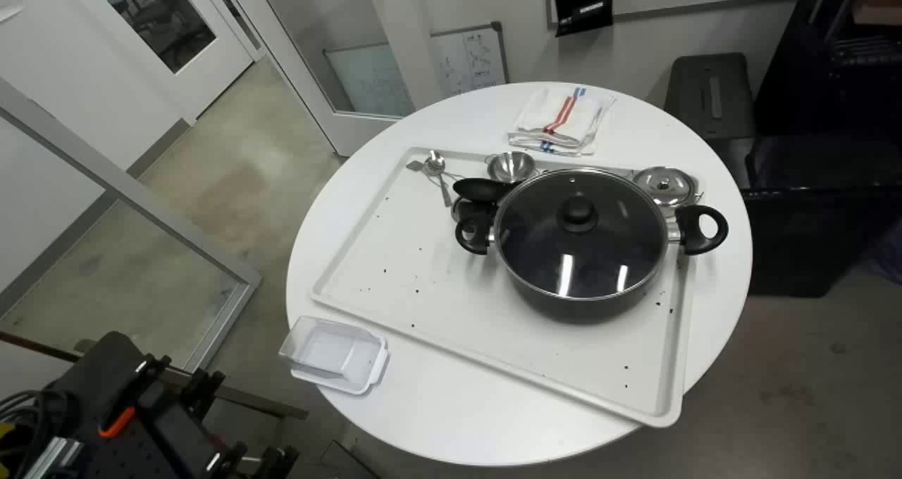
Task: Remove the lid from the pot
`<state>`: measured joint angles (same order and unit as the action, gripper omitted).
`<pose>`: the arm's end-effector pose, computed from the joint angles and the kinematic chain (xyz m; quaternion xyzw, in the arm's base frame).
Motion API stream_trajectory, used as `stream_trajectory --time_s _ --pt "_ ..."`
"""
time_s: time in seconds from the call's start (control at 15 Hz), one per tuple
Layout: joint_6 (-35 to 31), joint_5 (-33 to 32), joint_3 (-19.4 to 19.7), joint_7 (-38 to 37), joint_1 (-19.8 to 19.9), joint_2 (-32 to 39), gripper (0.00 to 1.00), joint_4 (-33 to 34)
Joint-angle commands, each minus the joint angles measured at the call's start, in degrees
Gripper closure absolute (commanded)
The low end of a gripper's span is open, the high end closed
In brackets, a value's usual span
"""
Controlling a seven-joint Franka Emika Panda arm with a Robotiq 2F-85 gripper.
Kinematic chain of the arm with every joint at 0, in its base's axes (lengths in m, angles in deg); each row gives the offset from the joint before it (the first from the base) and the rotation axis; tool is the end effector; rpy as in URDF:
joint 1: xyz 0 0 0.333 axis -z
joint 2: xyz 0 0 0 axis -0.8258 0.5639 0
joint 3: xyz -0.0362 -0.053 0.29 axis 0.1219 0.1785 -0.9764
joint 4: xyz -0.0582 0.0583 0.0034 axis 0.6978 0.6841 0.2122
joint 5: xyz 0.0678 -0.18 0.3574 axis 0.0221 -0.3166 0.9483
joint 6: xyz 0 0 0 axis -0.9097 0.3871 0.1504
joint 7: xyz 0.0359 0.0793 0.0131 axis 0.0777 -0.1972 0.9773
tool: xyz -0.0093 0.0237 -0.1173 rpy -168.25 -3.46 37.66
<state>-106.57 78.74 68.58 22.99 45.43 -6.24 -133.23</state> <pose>0.4315 0.1854 0.5036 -0.9918 -0.1139 0.0464 0.0344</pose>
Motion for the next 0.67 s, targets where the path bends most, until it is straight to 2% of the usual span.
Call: stream_trajectory --time_s 0.0,0.4,0.6 --pt "0.2 0.0 -0.2 0.0 0.2 0.1 0.0 0.2" --pt "0.2 0.0 -0.2 0.0 0.2 0.1 0.0 0.2" --pt "-1.8 -0.8 0.7 -0.4 1.5 1.8 0.0 0.4"
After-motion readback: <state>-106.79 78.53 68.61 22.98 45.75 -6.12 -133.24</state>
